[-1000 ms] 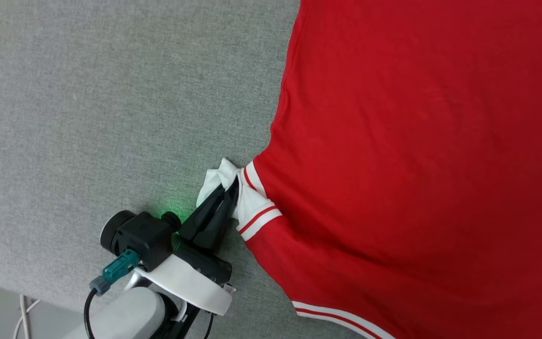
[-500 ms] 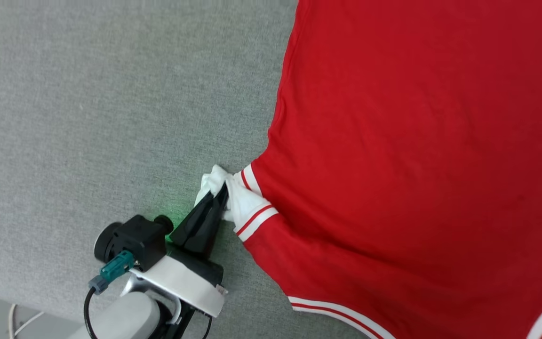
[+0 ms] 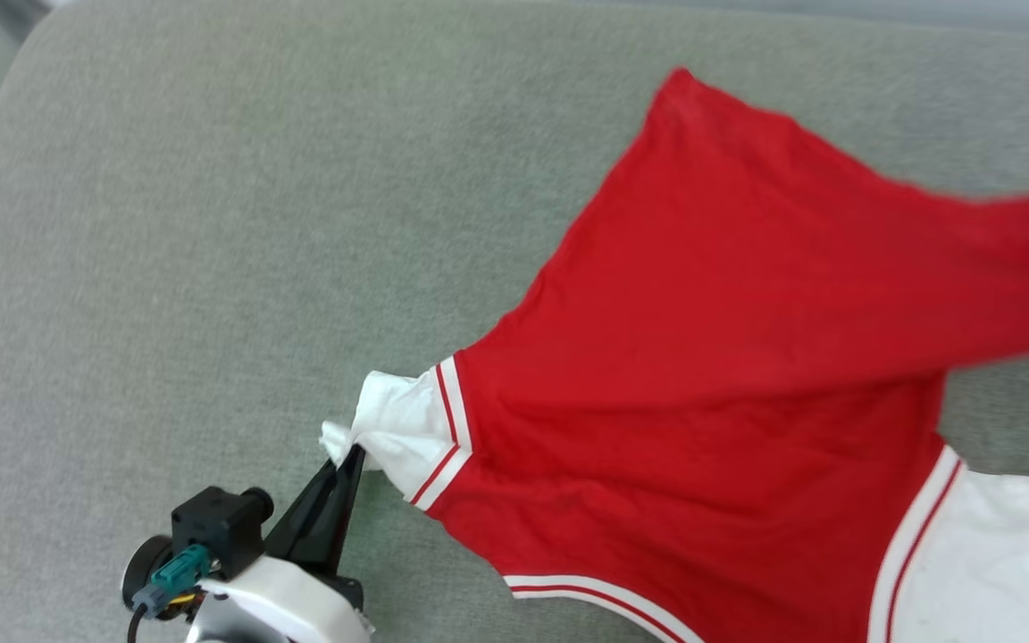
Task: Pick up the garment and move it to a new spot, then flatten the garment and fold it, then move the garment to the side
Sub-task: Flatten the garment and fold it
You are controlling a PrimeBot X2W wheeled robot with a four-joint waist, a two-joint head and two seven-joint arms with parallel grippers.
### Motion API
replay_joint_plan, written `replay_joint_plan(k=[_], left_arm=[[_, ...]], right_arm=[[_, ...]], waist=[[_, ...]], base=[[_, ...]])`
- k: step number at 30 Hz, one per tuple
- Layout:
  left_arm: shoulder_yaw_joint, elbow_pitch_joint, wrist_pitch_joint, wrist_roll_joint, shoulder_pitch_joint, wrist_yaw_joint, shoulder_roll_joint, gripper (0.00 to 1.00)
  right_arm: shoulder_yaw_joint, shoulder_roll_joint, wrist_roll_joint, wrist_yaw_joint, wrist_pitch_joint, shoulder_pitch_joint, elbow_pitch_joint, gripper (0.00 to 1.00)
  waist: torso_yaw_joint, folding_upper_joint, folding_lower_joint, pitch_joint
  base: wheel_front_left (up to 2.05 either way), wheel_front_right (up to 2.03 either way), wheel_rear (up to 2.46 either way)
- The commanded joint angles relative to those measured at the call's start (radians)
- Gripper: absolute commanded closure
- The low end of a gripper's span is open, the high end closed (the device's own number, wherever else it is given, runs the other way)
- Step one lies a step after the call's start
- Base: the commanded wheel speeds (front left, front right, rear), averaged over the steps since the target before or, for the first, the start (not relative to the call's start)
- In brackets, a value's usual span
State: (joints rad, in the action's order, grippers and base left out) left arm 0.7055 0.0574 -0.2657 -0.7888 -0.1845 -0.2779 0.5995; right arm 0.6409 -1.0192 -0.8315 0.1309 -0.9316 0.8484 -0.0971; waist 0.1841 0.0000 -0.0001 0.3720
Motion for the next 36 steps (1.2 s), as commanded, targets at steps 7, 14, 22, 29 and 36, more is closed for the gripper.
replay_joint_plan(k=[7, 14, 22, 29, 36], left_arm=[[-0.034, 0.02, 0.003, -0.017, 0.083, -0.029, 0.03, 1.0], [-0.04, 0.019, 0.002, -0.02, 0.114, -0.026, 0.033, 1.0], [-0.036, 0.003, 0.004, -0.023, 0.11, -0.021, 0.027, 1.0], [-0.027, 0.005, 0.007, -0.015, 0.1, -0.021, 0.026, 1.0], [-0.013, 0.015, 0.014, 0.004, 0.054, -0.01, 0.014, 1.0]], right_arm=[[-0.013, -0.115, -0.093, 0.0, 0.113, -0.347, 0.086, 1.0], [-0.065, -0.082, -0.159, 0.0, 0.239, -0.667, 0.047, 1.0], [-0.163, 0.02, -0.121, 0.0, 0.325, -0.794, 0.021, 0.0], [-0.344, 0.002, -0.06, 0.0, 0.341, -0.669, 0.136, 0.0], [-0.365, 0.002, 0.005, 0.0, 0.234, -0.436, 0.238, 0.0]], waist=[[-0.093, 0.0, 0.0001, -0.112], [-0.108, 0.0, 0.0001, -0.127], [-0.109, 0.0, 0.0001, -0.127], [-0.107, 0.0, 0.0001, -0.124], [-0.074, 0.0, 0.0001, -0.07]], base=[[0.0, 0.0, 0.0], [0.0, 0.0, 0.0], [0.0, 0.0, 0.0], [0.0, 0.0, 0.0], [0.0, 0.0, 0.0]])
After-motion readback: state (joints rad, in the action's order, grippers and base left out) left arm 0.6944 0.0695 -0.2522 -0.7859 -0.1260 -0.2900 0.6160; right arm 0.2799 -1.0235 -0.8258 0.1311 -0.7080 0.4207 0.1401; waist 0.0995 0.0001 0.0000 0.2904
